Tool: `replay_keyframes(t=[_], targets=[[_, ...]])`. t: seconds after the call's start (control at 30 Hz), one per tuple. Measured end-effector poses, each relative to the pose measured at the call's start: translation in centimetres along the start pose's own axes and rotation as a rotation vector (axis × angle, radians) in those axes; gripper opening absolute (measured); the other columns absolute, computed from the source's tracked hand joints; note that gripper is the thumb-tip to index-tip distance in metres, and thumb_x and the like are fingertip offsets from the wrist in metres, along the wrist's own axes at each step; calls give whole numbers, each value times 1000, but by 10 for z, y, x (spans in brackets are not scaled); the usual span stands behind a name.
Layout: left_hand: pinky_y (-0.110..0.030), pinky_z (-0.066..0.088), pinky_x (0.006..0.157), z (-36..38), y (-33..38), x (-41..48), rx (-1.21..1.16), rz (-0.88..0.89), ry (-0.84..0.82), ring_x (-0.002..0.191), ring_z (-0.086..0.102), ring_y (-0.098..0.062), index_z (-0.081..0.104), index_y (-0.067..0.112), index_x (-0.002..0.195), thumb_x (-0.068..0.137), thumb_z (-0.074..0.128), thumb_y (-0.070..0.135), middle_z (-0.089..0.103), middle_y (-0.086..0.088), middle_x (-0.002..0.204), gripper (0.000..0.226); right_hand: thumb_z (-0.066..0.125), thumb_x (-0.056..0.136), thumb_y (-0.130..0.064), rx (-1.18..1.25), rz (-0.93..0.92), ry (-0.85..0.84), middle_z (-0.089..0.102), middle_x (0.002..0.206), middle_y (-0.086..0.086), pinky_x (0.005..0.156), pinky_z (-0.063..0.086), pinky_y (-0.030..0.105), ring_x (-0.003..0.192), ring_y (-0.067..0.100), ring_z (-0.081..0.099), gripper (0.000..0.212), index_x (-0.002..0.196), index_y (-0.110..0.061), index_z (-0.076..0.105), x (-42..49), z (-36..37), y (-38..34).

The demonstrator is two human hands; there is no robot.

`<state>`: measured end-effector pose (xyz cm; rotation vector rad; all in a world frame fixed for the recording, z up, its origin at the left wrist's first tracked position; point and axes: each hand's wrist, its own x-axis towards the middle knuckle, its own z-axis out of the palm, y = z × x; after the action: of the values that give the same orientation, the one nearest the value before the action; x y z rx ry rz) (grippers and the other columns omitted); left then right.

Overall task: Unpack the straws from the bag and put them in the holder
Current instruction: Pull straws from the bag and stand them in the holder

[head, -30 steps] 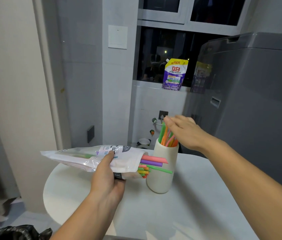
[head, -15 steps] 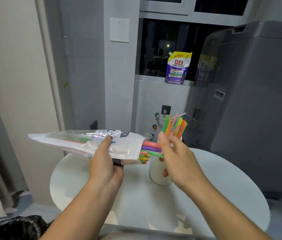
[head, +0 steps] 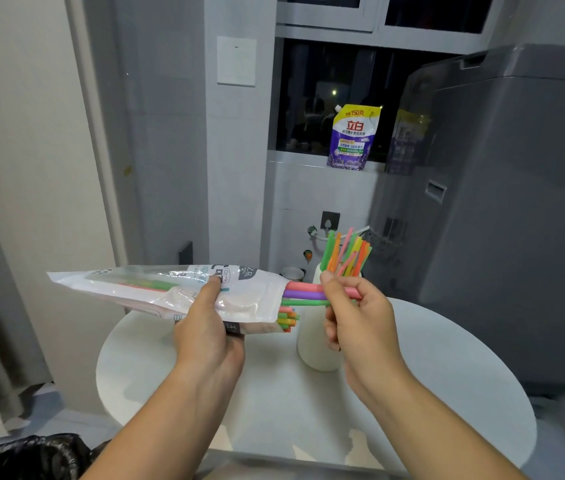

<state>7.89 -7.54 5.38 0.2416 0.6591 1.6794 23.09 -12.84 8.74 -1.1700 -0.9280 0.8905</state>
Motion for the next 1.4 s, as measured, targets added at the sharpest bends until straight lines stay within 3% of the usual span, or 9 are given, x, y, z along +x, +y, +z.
replay_keyframes(t=[0.27, 0.5, 0.63, 0.8, 0.87, 0.97, 1.13, 1.27, 1.4], targets=[[-59, 55, 101, 3, -9, -9, 17, -48, -7, 115, 73, -30, 61, 10, 138, 95, 70, 15, 74, -12, 128, 44, 75, 86, -34, 300, 154, 41, 41, 51, 1, 39, 26, 22, 39, 12, 34, 28, 75, -13, 60, -3, 12, 13], [-57, 55, 102, 3, -11, -11, 14, -71, -30, 116, 72, -32, 61, 10, 138, 97, 68, 15, 74, -13, 128, 42, 66, 95, -34, 167, 82, 30, 34, 43, -5, 43, 27, 21, 36, 8, 29, 30, 77, -10, 61, 0, 13, 12], [-71, 48, 102, 0, -8, -5, -28, -93, -28, 121, 67, -43, 58, 10, 140, 92, 72, 17, 73, -17, 129, 51, 64, 97, -32, 77, -60, 52, 36, 42, -10, 51, 27, 29, 39, 9, 32, 33, 66, -22, 63, 9, 4, 7], [-59, 52, 105, 2, 4, -5, -46, -95, -10, 118, 71, -33, 58, 7, 138, 101, 63, 17, 73, -14, 130, 38, 60, 100, -28, -11, -159, -32, 31, 41, -10, 48, 23, 29, 36, 9, 27, 45, 54, -23, 61, 15, -10, -15], [-55, 57, 99, 2, 6, -4, -34, -112, 8, 110, 74, -30, 60, 9, 130, 102, 61, 17, 75, -12, 122, 29, 58, 101, -25, -15, -163, -44, 30, 40, -11, 47, 22, 26, 35, 9, 25, 49, 52, -23, 61, 17, -14, -22], [-41, 66, 70, 1, 7, -3, -6, -133, 11, 84, 77, -21, 62, 13, 112, 103, 60, 15, 76, -7, 101, 9, 59, 101, -23, -36, -189, -47, 29, 41, -10, 45, 23, 24, 36, 9, 25, 41, 60, -17, 59, 21, -21, -29], [-50, 59, 94, 1, 8, -2, -9, -130, 2, 96, 74, -27, 61, 11, 110, 104, 59, 15, 74, -12, 118, 8, 59, 100, -20, -106, -222, -81, 33, 42, -6, 46, 24, 25, 38, 10, 25, 33, 69, -10, 62, 28, -36, -39], [-36, 64, 58, 1, 8, 2, -19, -127, 10, 76, 77, -19, 60, 10, 128, 104, 58, 15, 75, -8, 105, 24, 59, 100, -21, -144, -230, -92, 33, 43, -5, 42, 23, 22, 38, 11, 23, 30, 74, -7, 61, 36, -51, -53], [-43, 64, 60, 1, 9, 4, -32, -127, 6, 75, 79, -27, 58, 4, 130, 105, 56, 16, 76, -13, 105, 27, 57, 101, -21, -142, -242, -85, 25, 47, 0, 42, 19, 20, 40, 13, 18, 32, 74, -5, 62, 46, -69, -65]])
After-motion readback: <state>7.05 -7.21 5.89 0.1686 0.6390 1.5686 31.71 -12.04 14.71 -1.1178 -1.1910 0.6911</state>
